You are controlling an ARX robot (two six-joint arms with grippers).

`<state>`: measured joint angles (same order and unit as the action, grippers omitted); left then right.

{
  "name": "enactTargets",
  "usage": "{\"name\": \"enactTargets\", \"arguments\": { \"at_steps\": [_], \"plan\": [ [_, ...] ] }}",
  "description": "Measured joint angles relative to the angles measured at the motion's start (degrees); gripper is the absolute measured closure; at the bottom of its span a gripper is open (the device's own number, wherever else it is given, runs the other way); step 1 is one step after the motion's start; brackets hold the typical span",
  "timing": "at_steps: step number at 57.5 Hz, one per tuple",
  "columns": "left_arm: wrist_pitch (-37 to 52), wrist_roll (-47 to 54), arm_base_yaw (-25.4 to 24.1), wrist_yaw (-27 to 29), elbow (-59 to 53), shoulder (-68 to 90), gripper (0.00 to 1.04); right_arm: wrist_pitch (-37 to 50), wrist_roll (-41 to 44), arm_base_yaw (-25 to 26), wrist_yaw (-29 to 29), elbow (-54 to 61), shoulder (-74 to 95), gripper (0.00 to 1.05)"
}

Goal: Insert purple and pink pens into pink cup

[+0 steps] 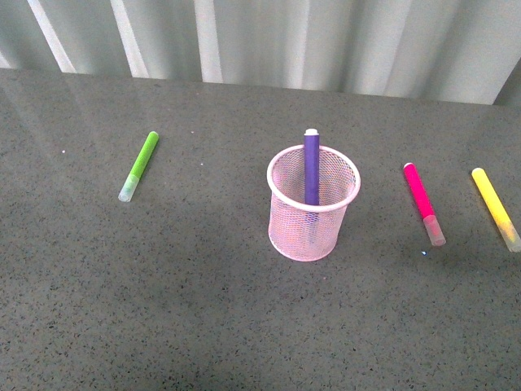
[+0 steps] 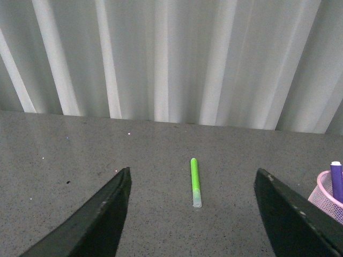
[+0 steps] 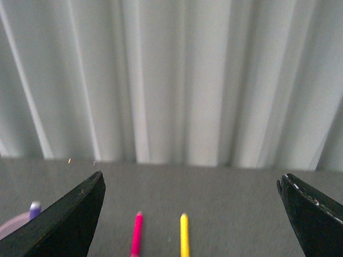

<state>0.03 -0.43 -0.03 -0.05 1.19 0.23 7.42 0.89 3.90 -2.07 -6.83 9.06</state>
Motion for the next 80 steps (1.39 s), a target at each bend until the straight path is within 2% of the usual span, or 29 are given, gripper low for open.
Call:
{"name": "enactTargets", "arguments": {
  "at_steps": [5,9,12,17,20,29,40,59,80],
  "plan": [
    [0.00,0.13,0.00,0.00,0.00,0.00,0.05,11.96,-0.31,3.43,-0.61,-7.78,13.11,0.07],
    [0.00,0.13,0.00,0.00,0.00,0.00,0.08,18.38,-1.44,5.11,-0.55,-13.55,24.72,0.07],
    [0.00,0.15,0.00,0.00,0.00,0.00,0.07,19.74,-2.25,5.79,0.15,-18.60,34.12,0.07],
    [0.00,0.15,0.00,0.00,0.00,0.00,0.07,15.65,-3.26,6.12,2.86,-29.27,51.71,0.07],
    [0.00,0.15,0.00,0.00,0.00,0.00,0.07,8.24,-4.83,6.08,3.76,-38.49,65.22,0.07],
    [0.00,0.15,0.00,0.00,0.00,0.00,0.07,-6.23,-4.52,3.52,2.21,-52.76,86.31,0.07],
    [0.00,0.15,0.00,0.00,0.00,0.00,0.07,-15.34,-5.20,-1.11,-2.25,-59.34,96.39,0.07],
    [0.00,0.15,0.00,0.00,0.00,0.00,0.07,-15.76,-11.23,-6.16,-2.86,-60.74,105.74,0.07],
    [0.00,0.15,0.00,0.00,0.00,0.00,0.07,-14.40,-13.03,-9.05,-2.56,-61.48,112.32,0.07]
  ]
}}
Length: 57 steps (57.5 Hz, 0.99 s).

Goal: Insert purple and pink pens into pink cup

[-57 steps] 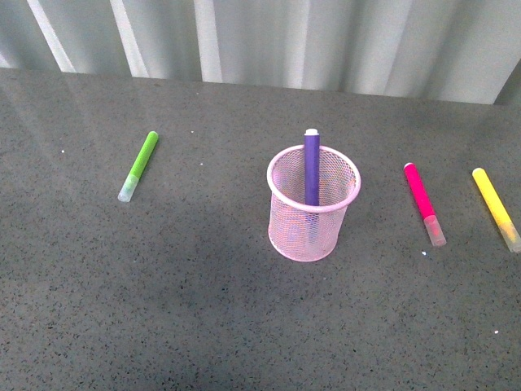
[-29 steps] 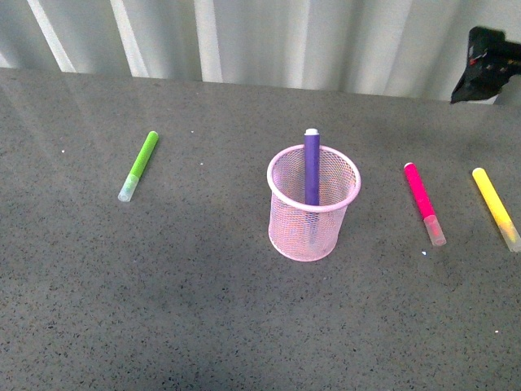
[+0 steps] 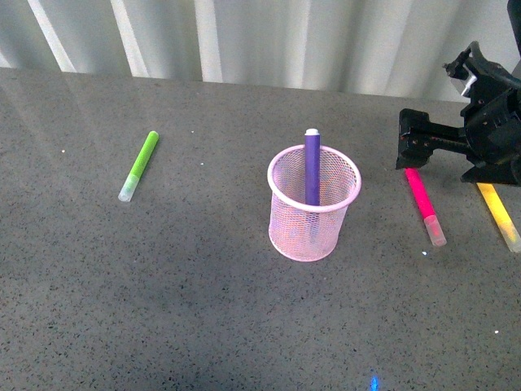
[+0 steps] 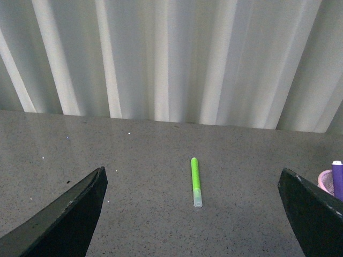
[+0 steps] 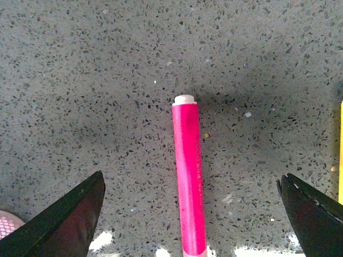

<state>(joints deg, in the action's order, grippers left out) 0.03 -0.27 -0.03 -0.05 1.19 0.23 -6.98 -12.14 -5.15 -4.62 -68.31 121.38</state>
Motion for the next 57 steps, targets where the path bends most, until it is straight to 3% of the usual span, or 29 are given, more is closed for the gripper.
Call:
{"name": "enactTargets", "arguments": {
  "at_steps": [40,46,57],
  "plan": [
    [0.00,0.00,0.00,0.00,0.00,0.00,0.07,0.31,0.04,0.11,0.13,-5.27,7.37,0.07],
    [0.00,0.00,0.00,0.00,0.00,0.00,0.07,0.92,0.15,0.09,0.70,-5.46,7.85,0.19],
    [0.00,0.00,0.00,0.00,0.00,0.00,0.07,1.51,0.13,0.59,1.31,-6.67,9.27,0.52]
  ]
}}
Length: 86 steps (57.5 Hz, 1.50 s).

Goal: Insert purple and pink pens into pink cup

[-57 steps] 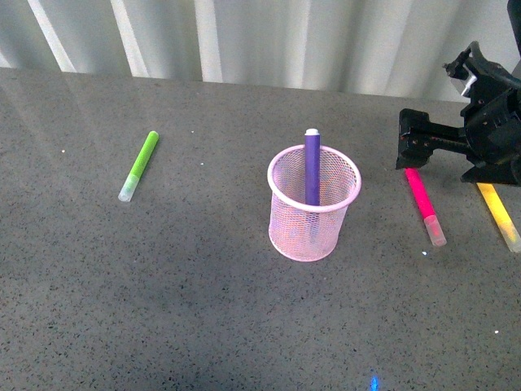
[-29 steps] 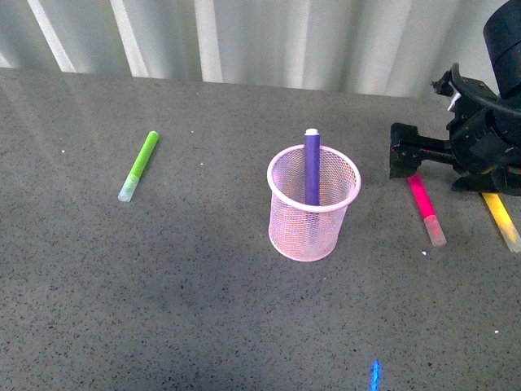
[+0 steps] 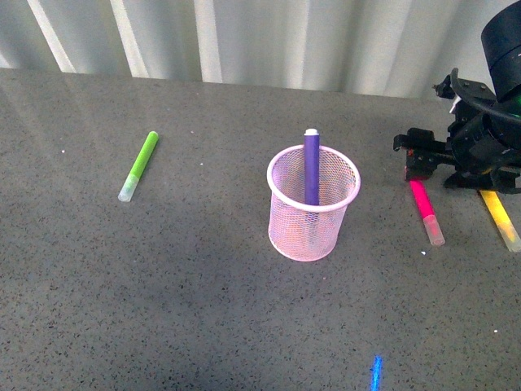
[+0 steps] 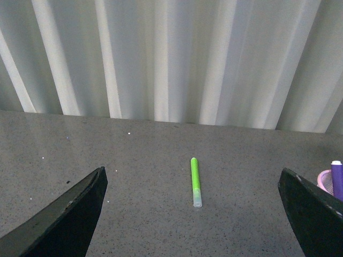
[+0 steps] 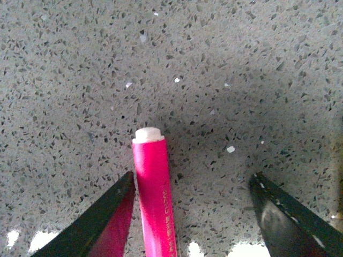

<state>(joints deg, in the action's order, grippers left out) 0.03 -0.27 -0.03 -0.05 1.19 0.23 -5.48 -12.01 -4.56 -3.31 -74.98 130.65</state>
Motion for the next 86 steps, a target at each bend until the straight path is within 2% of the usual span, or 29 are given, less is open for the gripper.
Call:
{"name": "enactTargets", "arguments": {
  "at_steps": [14,18,30,38,54,68,86],
  "plan": [
    [0.00,0.00,0.00,0.00,0.00,0.00,0.07,0.13,-0.48,1.05,-0.92,-1.44,0.85,0.87],
    [0.00,0.00,0.00,0.00,0.00,0.00,0.07,0.15,-0.68,1.36,-1.57,-1.51,0.85,0.92],
    [0.00,0.00,0.00,0.00,0.00,0.00,0.07,1.60,-1.20,1.79,-1.86,-0.74,0.42,0.93],
    [0.00,0.00,0.00,0.00,0.00,0.00,0.07,6.45,-3.54,1.79,-2.67,2.14,-1.46,0.93],
    [0.00,0.00,0.00,0.00,0.00,0.00,0.07,30.38,-9.35,0.98,-3.45,9.68,-17.03,0.93],
    [0.00,0.00,0.00,0.00,0.00,0.00,0.07,49.24,-7.91,-2.75,-9.38,18.88,-32.89,0.93],
    [0.00,0.00,0.00,0.00,0.00,0.00,0.07,61.88,-4.13,-8.26,-18.01,27.98,-35.71,0.93]
  ]
}}
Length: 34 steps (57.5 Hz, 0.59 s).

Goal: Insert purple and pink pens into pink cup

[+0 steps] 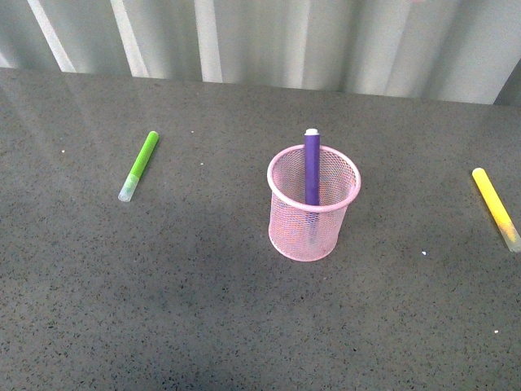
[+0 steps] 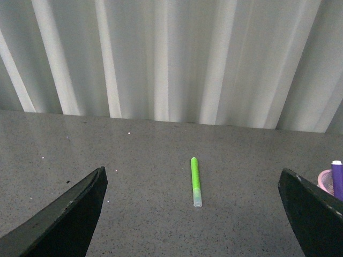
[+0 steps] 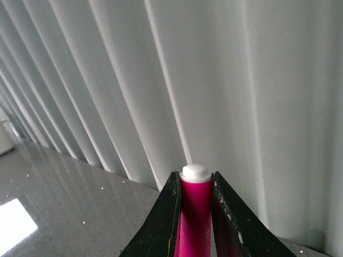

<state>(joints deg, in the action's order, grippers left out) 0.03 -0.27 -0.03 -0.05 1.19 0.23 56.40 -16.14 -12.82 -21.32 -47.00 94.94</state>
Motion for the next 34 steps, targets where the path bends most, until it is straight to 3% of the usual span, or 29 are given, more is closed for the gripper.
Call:
{"name": "enactTargets", "arguments": {
  "at_steps": [19,34],
  "plan": [
    [0.00,0.00,0.00,0.00,0.00,0.00,0.07,7.21,4.17,-8.20,-2.80,6.21,8.11,0.93],
    [0.00,0.00,0.00,0.00,0.00,0.00,0.07,11.08,4.09,-9.51,-3.48,5.64,15.41,0.93]
  ]
}}
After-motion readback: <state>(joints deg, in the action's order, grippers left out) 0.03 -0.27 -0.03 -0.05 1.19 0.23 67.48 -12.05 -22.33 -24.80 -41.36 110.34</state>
